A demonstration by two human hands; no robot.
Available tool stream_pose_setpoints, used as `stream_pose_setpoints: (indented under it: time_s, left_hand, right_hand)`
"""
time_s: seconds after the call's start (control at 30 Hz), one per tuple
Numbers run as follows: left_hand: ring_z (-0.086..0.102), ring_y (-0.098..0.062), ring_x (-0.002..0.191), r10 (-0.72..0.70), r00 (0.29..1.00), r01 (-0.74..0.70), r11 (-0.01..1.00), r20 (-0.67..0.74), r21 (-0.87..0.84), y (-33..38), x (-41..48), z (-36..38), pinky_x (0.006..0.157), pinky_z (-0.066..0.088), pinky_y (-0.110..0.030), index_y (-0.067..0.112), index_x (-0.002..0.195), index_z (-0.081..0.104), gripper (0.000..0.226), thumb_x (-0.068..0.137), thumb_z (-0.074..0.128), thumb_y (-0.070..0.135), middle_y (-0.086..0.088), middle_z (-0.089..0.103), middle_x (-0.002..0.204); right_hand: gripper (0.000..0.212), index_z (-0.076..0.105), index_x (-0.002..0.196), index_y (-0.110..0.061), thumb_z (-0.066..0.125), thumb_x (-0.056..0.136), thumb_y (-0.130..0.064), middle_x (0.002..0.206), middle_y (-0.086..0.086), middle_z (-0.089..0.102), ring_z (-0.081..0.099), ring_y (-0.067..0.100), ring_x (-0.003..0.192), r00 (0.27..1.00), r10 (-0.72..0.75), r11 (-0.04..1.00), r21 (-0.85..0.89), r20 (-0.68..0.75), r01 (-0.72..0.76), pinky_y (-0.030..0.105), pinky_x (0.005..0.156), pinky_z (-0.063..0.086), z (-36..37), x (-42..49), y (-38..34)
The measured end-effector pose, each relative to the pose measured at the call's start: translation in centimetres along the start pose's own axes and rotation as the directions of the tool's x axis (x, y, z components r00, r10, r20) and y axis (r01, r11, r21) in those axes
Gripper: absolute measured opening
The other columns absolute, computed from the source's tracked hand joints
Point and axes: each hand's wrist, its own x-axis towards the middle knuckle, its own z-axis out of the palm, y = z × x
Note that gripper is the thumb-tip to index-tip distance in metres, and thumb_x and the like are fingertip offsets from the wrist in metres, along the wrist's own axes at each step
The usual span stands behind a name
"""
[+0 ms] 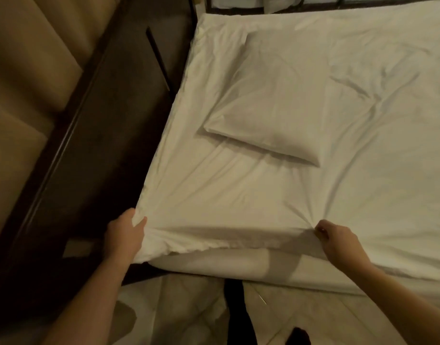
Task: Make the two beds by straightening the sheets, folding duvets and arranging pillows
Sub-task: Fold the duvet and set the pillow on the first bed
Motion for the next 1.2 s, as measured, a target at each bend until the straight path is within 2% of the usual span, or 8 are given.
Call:
stream_pose_setpoints:
  time_s: [0.2, 0.33, 0.47, 0.53, 0.63, 0.77, 0.93, 1.2]
  left_hand:
    - [0.063, -0.042, 0.081, -0.002, 1.000, 0.005, 0.973, -0.010, 0.232, -3.7, -2.6, 1.9, 0.070, 0.056, -0.048, 0.020, 0.086, 0.050, 0.019, 0.099, 0.061, 0.029, -0.015, 0.060, 0.085]
    - [0.065, -0.044, 0.092, 0.057, 0.998, -0.058, 0.892, 0.016, 0.448, -3.7, -1.5, 3.9, 0.069, 0.054, -0.049, 0.015, 0.111, 0.052, 0.013, 0.102, 0.054, 0.023, -0.019, 0.064, 0.102]
    - [0.052, -0.043, 0.108, 0.119, 0.992, -0.083, 0.835, -0.030, 0.544, -3.2, -0.8, 7.4, 0.079, 0.051, -0.053, 0.011, 0.135, 0.045, 0.055, 0.085, 0.068, 0.007, -0.019, 0.048, 0.130]
    - [0.050, -0.042, 0.109, 0.261, 0.965, -0.223, 0.827, -0.001, 0.515, -2.7, -1.2, 9.3, 0.083, 0.050, -0.052, 0.012, 0.131, 0.051, 0.055, 0.080, 0.070, 0.012, -0.017, 0.050, 0.129]
    - [0.059, -0.032, 0.100, 0.500, 0.815, -0.576, 0.753, 0.291, 0.317, -2.9, -3.2, 13.2, 0.078, 0.055, -0.044, 0.024, 0.113, 0.058, 0.033, 0.084, 0.057, 0.039, -0.002, 0.059, 0.112]
    - [0.061, -0.021, 0.105, 0.509, 0.676, -0.705, 0.657, 0.533, 0.267, -4.3, -6.2, 17.7, 0.076, 0.056, -0.040, 0.037, 0.118, 0.056, 0.051, 0.074, 0.077, 0.051, 0.010, 0.057, 0.118]
    - [0.057, -0.024, 0.106, 0.552, 0.719, -0.690, 0.637, 0.423, 0.343, -4.3, -5.2, 19.3, 0.079, 0.054, -0.040, 0.029, 0.125, 0.062, 0.067, 0.065, 0.089, 0.037, 0.005, 0.058, 0.122]
    - [0.059, -0.020, 0.097, 0.670, 0.692, -0.709, 0.701, 0.270, 0.079, -7.4, -2.5, 20.2, 0.082, 0.053, -0.035, 0.021, 0.105, 0.070, 0.020, 0.085, 0.073, 0.022, 0.006, 0.065, 0.109]
  right_hand:
    - [0.010, 0.062, 0.084, -0.030, 0.060, 0.094, -0.030, 0.083, 0.001, 0.070, 0.063, 0.028, 0.075, 0.998, -0.005, 0.997, -0.077, 0.069, 0.011, 0.038, 0.066, 0.053, -0.5, -1.1, 0.4]
    - [0.007, 0.067, 0.098, -0.028, 0.062, 0.093, -0.029, 0.100, 0.001, 0.072, 0.065, 0.027, 0.090, 0.997, -0.062, 0.994, -0.088, 0.036, 0.065, 0.036, 0.070, 0.052, 1.8, -1.4, 0.5]
    - [0.026, 0.060, 0.118, -0.029, 0.063, 0.094, -0.037, 0.112, -0.007, 0.061, 0.060, 0.020, 0.101, 0.995, -0.068, 0.993, -0.103, -0.071, 0.060, 0.034, 0.073, 0.053, 4.8, -3.3, 2.1]
    - [0.015, 0.062, 0.106, -0.030, 0.063, 0.093, -0.039, 0.098, -0.011, 0.061, 0.058, 0.015, 0.088, 0.995, -0.062, 0.991, -0.123, -0.074, 0.053, 0.030, 0.062, 0.048, 6.3, -4.5, 3.2]
    - [0.010, 0.064, 0.098, -0.033, 0.067, 0.091, -0.040, 0.092, -0.014, 0.064, 0.061, 0.013, 0.084, 0.998, -0.056, 0.983, -0.174, 0.002, 0.056, 0.029, 0.060, 0.050, 8.3, -6.1, 4.7]
    - [0.036, 0.068, 0.117, -0.031, 0.076, 0.083, -0.039, 0.115, -0.011, 0.068, 0.066, 0.016, 0.102, 0.996, -0.028, 0.977, -0.208, 0.089, 0.046, 0.031, 0.072, 0.055, 10.7, -7.0, 5.9]
    - [0.052, 0.062, 0.126, -0.030, 0.081, 0.078, -0.033, 0.128, -0.010, 0.063, 0.061, 0.020, 0.114, 0.997, -0.059, 0.977, -0.200, 0.058, 0.069, 0.034, 0.074, 0.058, 12.9, -5.6, 6.4]
    - [0.034, 0.068, 0.115, -0.020, 0.077, 0.083, -0.025, 0.119, -0.004, 0.067, 0.063, 0.028, 0.092, 0.982, -0.125, 0.974, -0.207, -0.145, 0.093, 0.038, 0.068, 0.054, 14.4, -3.5, 6.4]
